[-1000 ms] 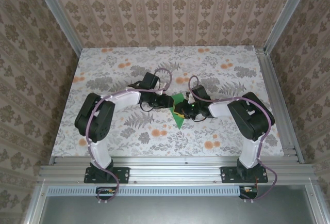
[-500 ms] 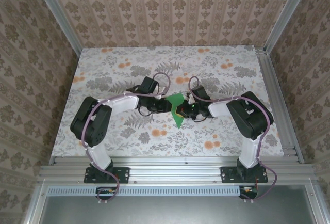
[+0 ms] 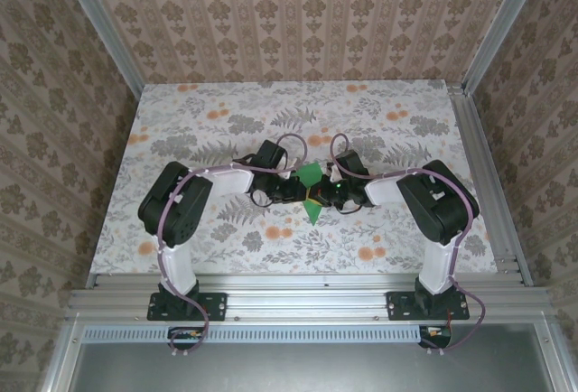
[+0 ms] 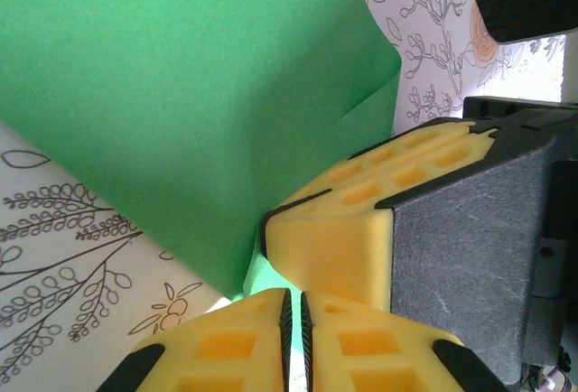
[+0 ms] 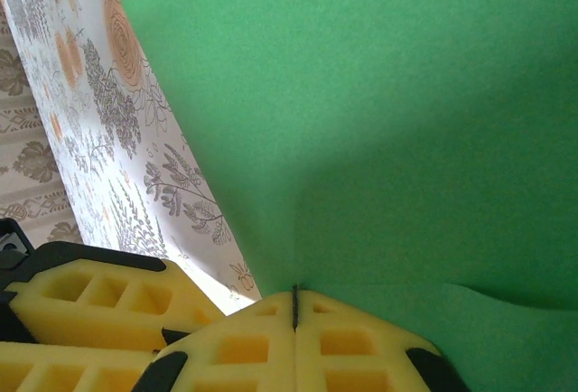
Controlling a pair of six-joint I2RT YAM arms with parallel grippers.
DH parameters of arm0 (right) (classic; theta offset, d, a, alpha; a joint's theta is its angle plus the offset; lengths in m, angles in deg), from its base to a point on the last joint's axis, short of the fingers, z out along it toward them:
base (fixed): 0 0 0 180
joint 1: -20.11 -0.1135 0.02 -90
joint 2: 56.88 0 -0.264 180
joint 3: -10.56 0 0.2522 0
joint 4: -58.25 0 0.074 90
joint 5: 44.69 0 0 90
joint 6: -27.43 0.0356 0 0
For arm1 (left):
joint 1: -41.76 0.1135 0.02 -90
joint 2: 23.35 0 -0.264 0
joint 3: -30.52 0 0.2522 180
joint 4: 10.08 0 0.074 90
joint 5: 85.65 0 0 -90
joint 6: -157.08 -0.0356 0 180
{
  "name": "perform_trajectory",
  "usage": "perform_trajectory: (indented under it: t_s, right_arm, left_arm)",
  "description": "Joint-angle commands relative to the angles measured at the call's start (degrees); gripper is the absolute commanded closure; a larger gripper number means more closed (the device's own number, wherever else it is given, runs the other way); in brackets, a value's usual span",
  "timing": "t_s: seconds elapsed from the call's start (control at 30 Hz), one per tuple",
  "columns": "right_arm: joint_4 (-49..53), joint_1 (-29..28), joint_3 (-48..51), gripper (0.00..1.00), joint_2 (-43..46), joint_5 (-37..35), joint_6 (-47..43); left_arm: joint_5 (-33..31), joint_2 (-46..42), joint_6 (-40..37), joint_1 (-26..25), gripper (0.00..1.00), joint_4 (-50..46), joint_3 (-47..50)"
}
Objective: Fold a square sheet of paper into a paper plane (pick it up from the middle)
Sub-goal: Third fold the triangle at the center of the table.
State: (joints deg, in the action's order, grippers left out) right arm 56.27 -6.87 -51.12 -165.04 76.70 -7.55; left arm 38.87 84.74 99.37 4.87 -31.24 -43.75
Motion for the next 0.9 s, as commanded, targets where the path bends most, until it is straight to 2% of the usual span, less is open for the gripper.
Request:
perform_trajectory:
  t_s: [0.0,0.43,0.87]
  right_arm:
    - [6.3,0.2,2.7,1.0,-2.1,-3.2,-0.8]
    - [5.9,0.2,2.7,1.0,-1.6,-2.7,-0.5]
    - [3.1,0.2,2.6,1.0,0.8,-1.9,0.3]
  left_arm:
    - [0.6,2.3,0.8,-0.2,0.85,1.7,-1.9]
    - [-2.3,4.3,0.5,0.8,0.85,1.1,-1.9]
    - [-5.8,9.0,-4.8,0.3,0.85,-7.6,-4.8]
